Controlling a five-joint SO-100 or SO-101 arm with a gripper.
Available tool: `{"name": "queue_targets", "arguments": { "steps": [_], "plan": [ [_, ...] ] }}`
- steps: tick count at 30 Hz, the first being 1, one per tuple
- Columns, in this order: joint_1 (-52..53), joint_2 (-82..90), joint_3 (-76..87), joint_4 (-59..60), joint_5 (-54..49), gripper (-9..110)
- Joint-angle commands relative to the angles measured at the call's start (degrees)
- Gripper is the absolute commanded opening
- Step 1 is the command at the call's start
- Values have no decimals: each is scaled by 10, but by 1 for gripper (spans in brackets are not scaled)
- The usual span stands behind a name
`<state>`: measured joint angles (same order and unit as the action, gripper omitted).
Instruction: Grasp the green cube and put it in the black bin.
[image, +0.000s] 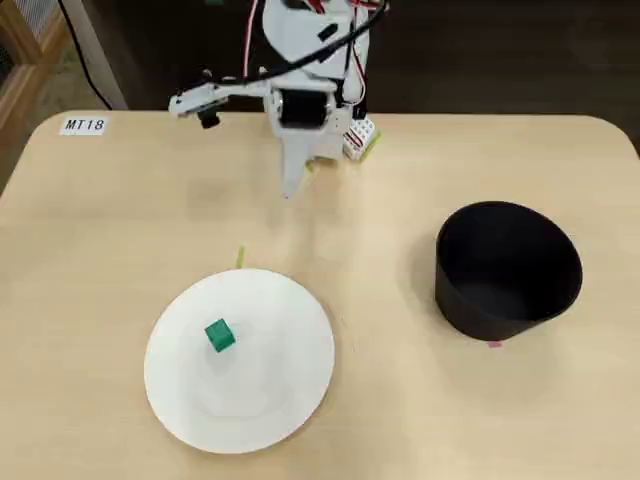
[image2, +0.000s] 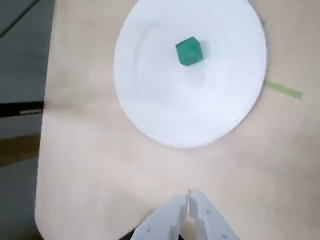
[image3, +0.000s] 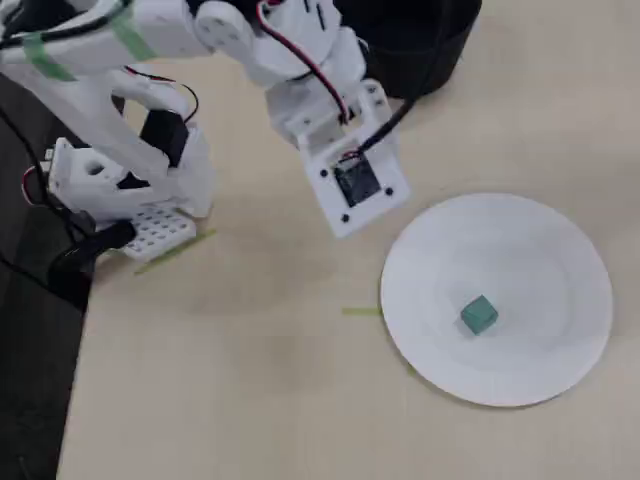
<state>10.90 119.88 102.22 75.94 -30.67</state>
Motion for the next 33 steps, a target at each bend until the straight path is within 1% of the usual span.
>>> {"name": "queue_targets", "arguments": {
  "steps": [1, 8, 17, 18, 20, 22, 27, 33],
  "plan": [
    [4, -44, -3, -38, 4, 0],
    [46, -161, -3, -84, -70, 0],
    [111, -207, -8, -146, -98, 0],
    [111, -207, -9, -149, -105, 5],
    [111, -207, -9, -155, -118, 18],
    [109, -212, -9, -161, -120, 23],
    [101, -243, -10, -188, -131, 28],
    [106, -289, -10, -232, -141, 28]
  ]
}}
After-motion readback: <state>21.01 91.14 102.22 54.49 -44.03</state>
